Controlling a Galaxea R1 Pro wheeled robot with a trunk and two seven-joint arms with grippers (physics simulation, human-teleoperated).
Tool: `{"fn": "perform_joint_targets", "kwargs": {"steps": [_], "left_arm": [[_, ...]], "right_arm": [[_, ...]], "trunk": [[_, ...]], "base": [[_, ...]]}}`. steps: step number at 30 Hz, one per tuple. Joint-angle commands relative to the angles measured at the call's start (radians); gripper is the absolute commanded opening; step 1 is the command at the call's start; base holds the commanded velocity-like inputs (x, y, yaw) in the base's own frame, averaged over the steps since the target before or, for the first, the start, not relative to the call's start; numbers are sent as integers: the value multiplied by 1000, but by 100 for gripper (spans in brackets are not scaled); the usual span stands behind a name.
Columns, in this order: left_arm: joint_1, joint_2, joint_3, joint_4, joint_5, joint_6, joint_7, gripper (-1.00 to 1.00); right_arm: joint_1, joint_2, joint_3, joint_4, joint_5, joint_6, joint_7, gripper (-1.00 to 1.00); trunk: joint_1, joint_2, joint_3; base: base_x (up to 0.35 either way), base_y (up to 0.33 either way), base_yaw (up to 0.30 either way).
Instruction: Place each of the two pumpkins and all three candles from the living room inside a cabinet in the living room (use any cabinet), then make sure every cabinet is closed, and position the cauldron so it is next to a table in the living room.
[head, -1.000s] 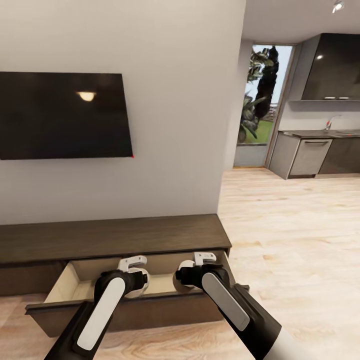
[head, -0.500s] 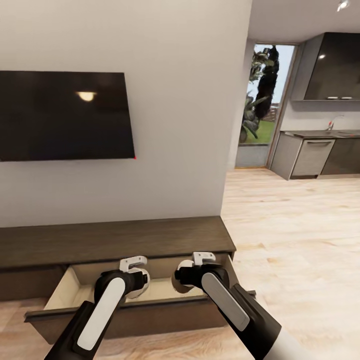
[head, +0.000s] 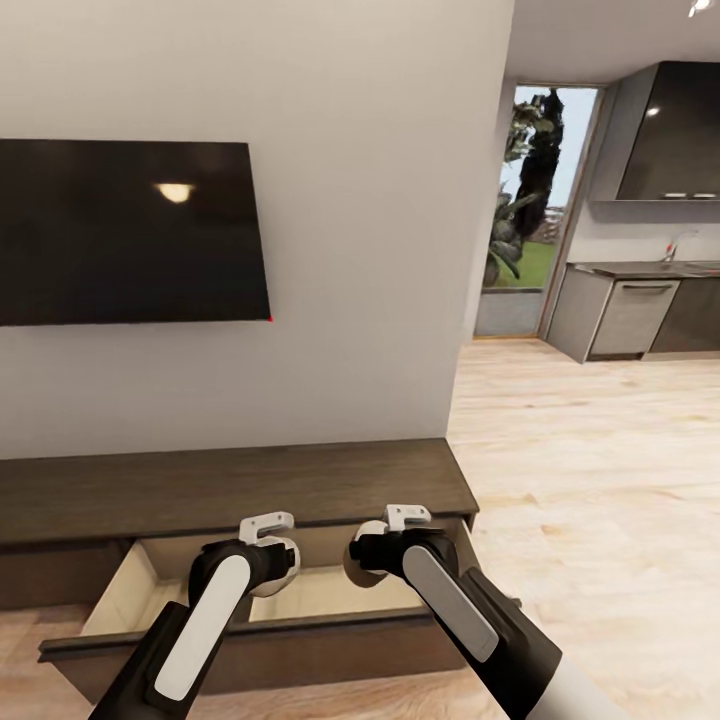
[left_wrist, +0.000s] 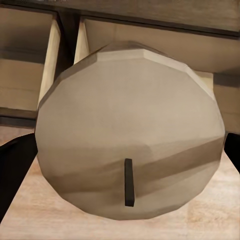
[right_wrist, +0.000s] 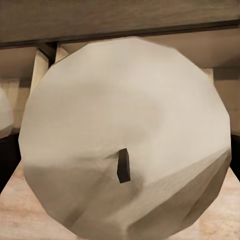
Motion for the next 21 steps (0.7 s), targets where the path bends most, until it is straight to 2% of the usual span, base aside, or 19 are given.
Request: {"fn": "perform_joint_targets", "kwargs": {"steps": [1,21], "left_arm": [[-1,0,-1,-1,8,2,10,-100],[-1,1,-2,0,9,2,7,-100]], "right_arm": [[-1,0,1,-1,-9,1,-11,-100],[-1,0,1,-1,-9,1,-11,-100]], "trunk": [[0,-1,-1],[0,-1,-1]], "base": [[72,0,5],[123,0,0]]}}
